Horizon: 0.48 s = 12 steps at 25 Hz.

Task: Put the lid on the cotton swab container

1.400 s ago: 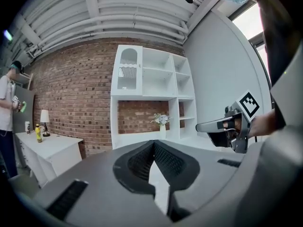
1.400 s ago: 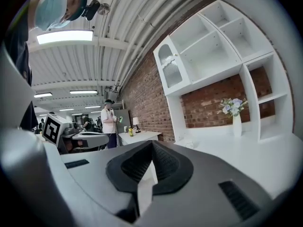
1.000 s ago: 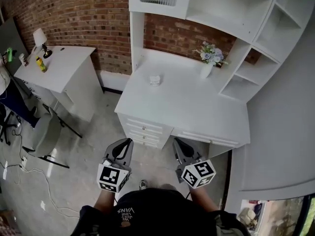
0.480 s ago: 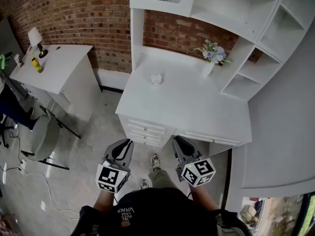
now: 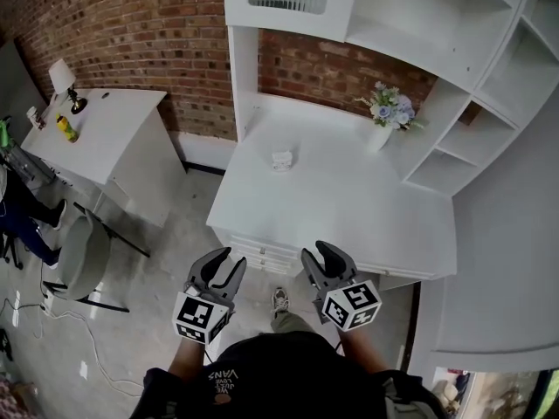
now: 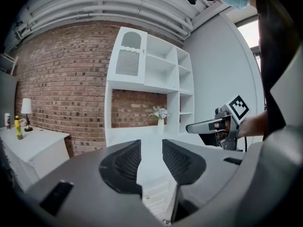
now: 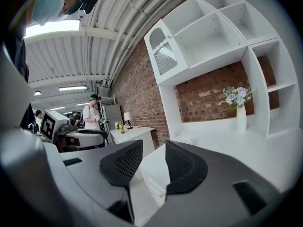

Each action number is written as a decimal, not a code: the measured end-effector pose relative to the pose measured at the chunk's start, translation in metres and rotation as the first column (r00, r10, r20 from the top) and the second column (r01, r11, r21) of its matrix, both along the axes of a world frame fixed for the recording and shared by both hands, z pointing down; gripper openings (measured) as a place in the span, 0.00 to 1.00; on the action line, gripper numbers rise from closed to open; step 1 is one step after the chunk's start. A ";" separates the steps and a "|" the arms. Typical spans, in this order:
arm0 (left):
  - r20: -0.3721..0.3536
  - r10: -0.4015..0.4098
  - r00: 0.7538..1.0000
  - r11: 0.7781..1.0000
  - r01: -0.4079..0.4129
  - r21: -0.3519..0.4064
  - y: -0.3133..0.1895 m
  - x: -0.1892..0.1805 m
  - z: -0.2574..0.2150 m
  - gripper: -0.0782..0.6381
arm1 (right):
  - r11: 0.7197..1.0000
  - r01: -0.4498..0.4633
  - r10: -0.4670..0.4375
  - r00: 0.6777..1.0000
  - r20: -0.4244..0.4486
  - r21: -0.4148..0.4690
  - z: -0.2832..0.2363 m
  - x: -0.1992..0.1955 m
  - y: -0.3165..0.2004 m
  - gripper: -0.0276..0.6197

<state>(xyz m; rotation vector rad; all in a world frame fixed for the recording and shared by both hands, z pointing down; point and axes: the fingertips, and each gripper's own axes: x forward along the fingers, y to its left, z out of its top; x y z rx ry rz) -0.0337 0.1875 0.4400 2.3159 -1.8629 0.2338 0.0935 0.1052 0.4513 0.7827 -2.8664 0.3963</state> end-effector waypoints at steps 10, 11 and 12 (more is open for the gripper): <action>0.031 -0.001 1.000 0.999 0.002 -0.033 -0.095 -0.005 0.008 0.30 | 0.998 0.057 -0.057 0.998 -0.002 -0.015 0.014 -0.019 -0.096 0.24; 0.032 -0.003 0.999 0.999 0.004 -0.034 -0.105 -0.005 0.009 0.30 | 0.998 0.060 -0.061 0.998 -0.004 -0.015 0.015 -0.019 -0.106 0.24; 0.033 -0.006 0.999 0.999 0.007 -0.035 -0.114 -0.005 0.011 0.30 | 0.998 0.066 -0.066 0.998 -0.007 -0.016 0.017 -0.019 -0.114 0.24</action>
